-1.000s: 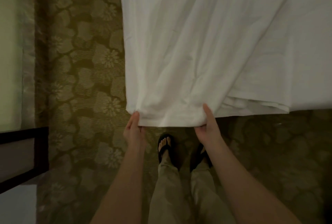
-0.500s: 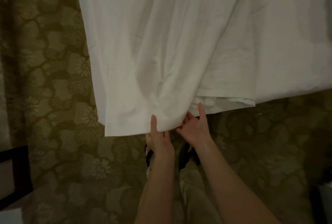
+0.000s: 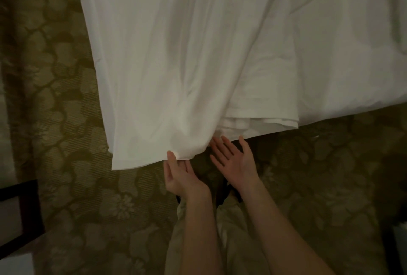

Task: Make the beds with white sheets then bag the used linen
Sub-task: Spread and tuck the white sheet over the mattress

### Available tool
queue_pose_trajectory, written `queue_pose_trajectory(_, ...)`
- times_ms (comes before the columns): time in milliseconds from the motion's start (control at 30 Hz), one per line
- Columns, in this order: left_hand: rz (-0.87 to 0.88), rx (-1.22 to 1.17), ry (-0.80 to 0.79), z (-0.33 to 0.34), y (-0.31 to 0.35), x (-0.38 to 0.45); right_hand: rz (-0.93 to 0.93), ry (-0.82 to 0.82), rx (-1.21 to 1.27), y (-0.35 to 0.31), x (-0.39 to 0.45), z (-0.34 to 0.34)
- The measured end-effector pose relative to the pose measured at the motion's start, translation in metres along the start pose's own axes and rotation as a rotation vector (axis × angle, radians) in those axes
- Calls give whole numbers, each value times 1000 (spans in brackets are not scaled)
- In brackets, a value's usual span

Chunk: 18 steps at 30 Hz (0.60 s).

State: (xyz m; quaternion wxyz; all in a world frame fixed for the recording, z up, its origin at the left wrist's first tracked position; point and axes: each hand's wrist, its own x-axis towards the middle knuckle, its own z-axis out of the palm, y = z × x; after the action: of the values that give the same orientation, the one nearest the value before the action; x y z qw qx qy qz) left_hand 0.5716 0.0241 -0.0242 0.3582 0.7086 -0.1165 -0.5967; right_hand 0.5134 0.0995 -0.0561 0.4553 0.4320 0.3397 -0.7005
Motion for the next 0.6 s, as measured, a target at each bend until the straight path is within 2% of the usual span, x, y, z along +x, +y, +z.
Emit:
queue_pose_trajectory(167, -2, 189, -178, 8, -8, -6, 13, -19, -29, -3, 0, 7)
queue_pose_trajectory(300, 57, 368, -245, 23, -12, 2, -11, -9, -25, -5, 2, 6)
queue_pose_trajectory(400, 83, 375, -227, 22, -2, 7, 16, 11, -32, -1, 0, 2)
queue_pose_trajectory(467, 34, 329, -249, 21, 10, 6, 97, 4, -65, 9, -3, 2)
queue_pose_trajectory(600, -52, 264, -248, 20, 26, 4, 220, -183, 55, 27, -8, 27)
